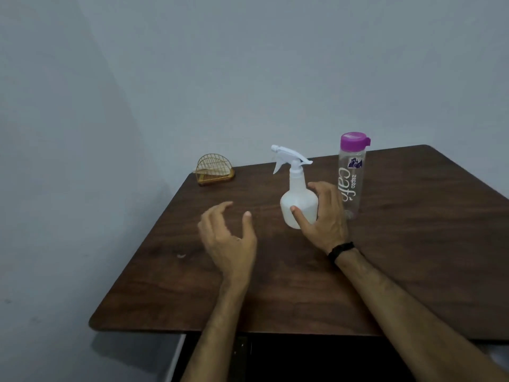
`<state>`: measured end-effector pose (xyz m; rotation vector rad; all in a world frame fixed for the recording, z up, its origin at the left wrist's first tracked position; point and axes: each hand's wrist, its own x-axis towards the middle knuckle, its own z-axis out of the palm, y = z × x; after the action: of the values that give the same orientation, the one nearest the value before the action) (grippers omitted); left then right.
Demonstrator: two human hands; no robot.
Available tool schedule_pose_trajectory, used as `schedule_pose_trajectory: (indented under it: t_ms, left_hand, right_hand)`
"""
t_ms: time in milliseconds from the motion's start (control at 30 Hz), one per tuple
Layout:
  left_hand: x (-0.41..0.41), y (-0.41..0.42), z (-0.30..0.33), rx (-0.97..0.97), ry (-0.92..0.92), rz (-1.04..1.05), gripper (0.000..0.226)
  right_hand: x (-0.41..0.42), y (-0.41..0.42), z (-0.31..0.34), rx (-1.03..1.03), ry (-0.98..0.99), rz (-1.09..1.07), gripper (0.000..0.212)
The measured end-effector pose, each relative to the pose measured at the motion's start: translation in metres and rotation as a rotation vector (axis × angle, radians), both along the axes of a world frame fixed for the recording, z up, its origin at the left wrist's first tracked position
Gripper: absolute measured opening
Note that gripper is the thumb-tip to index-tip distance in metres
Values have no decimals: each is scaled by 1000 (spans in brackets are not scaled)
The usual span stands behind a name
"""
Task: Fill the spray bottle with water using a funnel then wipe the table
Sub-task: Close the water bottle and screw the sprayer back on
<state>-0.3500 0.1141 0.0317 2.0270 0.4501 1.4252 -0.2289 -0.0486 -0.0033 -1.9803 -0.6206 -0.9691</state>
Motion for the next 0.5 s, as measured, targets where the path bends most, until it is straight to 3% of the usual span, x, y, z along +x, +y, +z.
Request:
schedule_pose_trajectory:
  t_ms: [100, 167, 300, 433, 500]
  left_hand:
    - [-20, 14, -9, -128, 78, 227, 61]
    - [-28, 23, -19, -187, 257, 188, 72]
    - [-29, 35, -45, -213, 552, -81, 54]
    - [-22, 28, -41, -219, 525, -120, 37]
    - [-16, 18, -34, -243, 490, -196, 34]
  right_hand:
    - [-9, 5, -4, -140, -131, 13, 40]
    - [-13, 8, -7, -237, -129, 52, 38]
    - [-20, 8, -11, -388, -70, 109, 43]
    - [-30, -1, -12, -381, -34, 92, 44]
    - [-34, -8, -10, -280, -6, 18, 38]
